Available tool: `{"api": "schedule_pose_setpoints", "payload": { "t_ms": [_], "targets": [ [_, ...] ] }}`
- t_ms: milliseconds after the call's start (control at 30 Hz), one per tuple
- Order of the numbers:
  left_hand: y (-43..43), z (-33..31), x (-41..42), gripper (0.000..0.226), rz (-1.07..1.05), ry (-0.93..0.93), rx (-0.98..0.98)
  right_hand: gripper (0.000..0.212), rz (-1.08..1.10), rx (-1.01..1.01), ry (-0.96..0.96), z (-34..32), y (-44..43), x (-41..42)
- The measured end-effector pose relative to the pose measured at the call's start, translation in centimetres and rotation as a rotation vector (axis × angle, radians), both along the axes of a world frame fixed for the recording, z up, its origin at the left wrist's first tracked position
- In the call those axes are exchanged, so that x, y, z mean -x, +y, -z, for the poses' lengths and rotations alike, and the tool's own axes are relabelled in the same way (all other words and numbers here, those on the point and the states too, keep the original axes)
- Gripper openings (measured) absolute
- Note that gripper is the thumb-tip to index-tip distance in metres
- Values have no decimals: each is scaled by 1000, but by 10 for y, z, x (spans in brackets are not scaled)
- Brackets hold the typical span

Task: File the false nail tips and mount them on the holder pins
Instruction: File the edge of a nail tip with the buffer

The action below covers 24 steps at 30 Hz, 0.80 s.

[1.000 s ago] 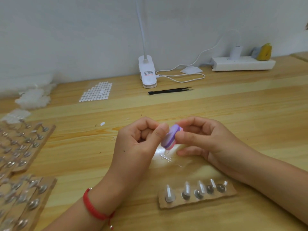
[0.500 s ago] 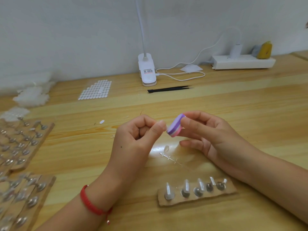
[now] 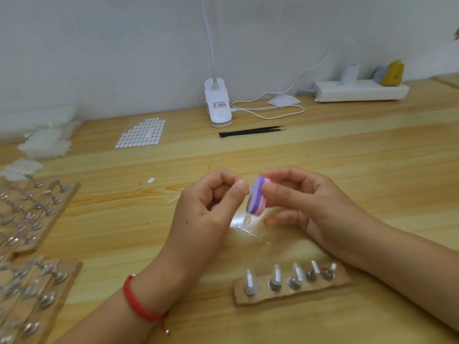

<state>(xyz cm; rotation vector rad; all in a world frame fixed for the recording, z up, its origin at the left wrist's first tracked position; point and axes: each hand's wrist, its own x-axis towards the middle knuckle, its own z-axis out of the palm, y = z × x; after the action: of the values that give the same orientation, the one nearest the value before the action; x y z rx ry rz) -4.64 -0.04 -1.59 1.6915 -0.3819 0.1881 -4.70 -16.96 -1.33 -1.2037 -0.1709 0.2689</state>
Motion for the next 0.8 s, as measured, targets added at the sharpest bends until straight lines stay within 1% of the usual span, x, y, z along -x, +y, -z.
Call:
{"api": "schedule_pose_setpoints", "payload": {
  "t_ms": [67, 133, 200, 333, 433, 467, 567, 700, 800],
  "targets": [
    [0, 0, 1, 19, 6, -5, -3, 14, 46, -78, 36, 0, -2, -1],
    [0, 0, 1, 20, -7, -12, -6, 16, -3, -21, 5, 1, -1, 0],
    [0, 0, 0, 21, -5, -14, -10, 22, -39, 46, -25, -1, 1, 2],
    [0, 0, 1, 19, 5, -8, -12, 17, 35, -76, 36, 1, -3, -2],
    [0, 0, 0, 20, -3, -14, -10, 21, -54, 20, 2, 0, -1, 0],
    [0, 1, 0, 20, 1, -15, -10, 19, -58, 10, 12, 0, -1, -1],
    [-1, 1, 1, 19, 11, -26, -9, 15, -37, -102, 92, 0, -6, -5],
    [0, 0, 0, 18, 52, -28, -10, 24, -122, -33, 85, -2, -5, -3],
    [0, 0, 0, 16, 89, -26, -7, 21, -64, -91, 112, 0, -7, -5]
  ]
}}
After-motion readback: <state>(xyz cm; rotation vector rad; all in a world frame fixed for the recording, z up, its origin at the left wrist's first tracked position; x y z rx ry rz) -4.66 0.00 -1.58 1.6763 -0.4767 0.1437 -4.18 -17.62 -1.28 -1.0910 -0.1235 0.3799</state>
